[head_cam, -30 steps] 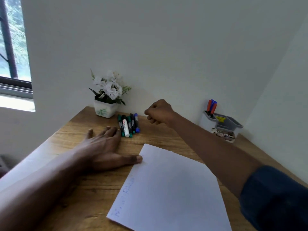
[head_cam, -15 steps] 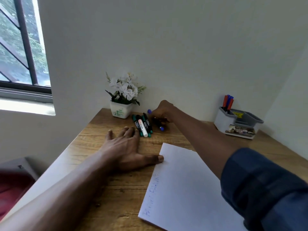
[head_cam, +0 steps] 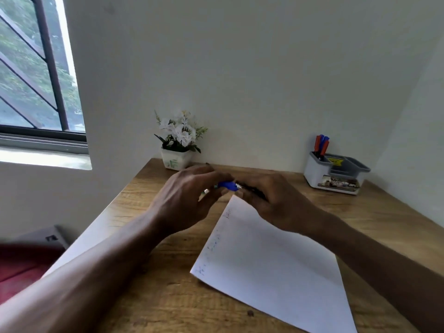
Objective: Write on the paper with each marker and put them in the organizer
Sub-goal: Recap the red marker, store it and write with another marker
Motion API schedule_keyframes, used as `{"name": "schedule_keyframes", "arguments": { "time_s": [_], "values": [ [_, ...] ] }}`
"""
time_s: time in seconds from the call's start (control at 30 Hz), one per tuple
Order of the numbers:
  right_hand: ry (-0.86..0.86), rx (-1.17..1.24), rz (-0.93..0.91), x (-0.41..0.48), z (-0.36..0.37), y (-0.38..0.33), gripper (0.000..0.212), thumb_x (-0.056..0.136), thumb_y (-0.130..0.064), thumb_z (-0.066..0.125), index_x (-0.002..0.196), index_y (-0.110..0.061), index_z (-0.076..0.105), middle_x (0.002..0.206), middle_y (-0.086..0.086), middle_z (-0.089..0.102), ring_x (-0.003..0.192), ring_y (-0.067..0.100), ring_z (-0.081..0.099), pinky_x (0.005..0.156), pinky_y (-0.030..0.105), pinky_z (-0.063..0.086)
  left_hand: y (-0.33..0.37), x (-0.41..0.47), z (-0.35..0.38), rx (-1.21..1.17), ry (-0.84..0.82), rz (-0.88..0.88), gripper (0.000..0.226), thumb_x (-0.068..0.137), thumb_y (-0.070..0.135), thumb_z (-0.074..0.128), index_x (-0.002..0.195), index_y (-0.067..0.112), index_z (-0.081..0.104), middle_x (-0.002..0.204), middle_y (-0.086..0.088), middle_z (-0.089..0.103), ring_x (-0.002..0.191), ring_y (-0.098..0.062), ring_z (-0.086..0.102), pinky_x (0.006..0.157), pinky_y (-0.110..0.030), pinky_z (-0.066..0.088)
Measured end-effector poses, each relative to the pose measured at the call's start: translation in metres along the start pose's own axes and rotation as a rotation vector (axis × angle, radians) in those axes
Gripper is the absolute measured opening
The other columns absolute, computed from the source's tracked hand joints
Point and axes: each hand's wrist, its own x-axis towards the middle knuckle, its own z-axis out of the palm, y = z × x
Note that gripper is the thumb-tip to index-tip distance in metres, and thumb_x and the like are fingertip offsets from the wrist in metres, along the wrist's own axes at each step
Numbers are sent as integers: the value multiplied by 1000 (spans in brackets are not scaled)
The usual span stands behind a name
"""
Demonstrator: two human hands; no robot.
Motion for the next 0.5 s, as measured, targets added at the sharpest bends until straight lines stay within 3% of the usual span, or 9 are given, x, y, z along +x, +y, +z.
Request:
{"name": "schedule_keyframes", "arguments": {
  "time_s": [0.13,0.37,0.43,0.5],
  "values": [
    [131,-45,-42,-12,11,-2,36,100,-40,49,131,-30,65,82,-10,69,66,9,53,57,31,43,6,-3,1,-15,17,53,24,98,19,72,122,16,76,94,2,74,77,-9,63,66,-27,53],
    [186,-147,-25,-16,13,-1,44,99,-56,36,131,-40,61,84,-7,75,65,13,63,56,38,51,12,-1,-1,-9,58,111,23,101,20,67,119,8,77,95,-3,73,82,-15,65,72,-28,53],
    [196,-156,-26,-16,12,-2,42,98,-57,36,125,-40,64,78,-7,73,61,13,60,53,37,49,14,-1,1,23,72,143,24,101,18,66,118,5,77,96,-6,72,83,-17,65,74,-30,54],
    [212,-179,-20,-16,11,-4,40,97,-57,36,106,-35,68,70,-7,68,57,14,56,50,36,45,14,-1,2,67,83,165,24,102,18,65,116,3,77,96,-8,73,83,-19,66,75,-32,55]
  ]
}}
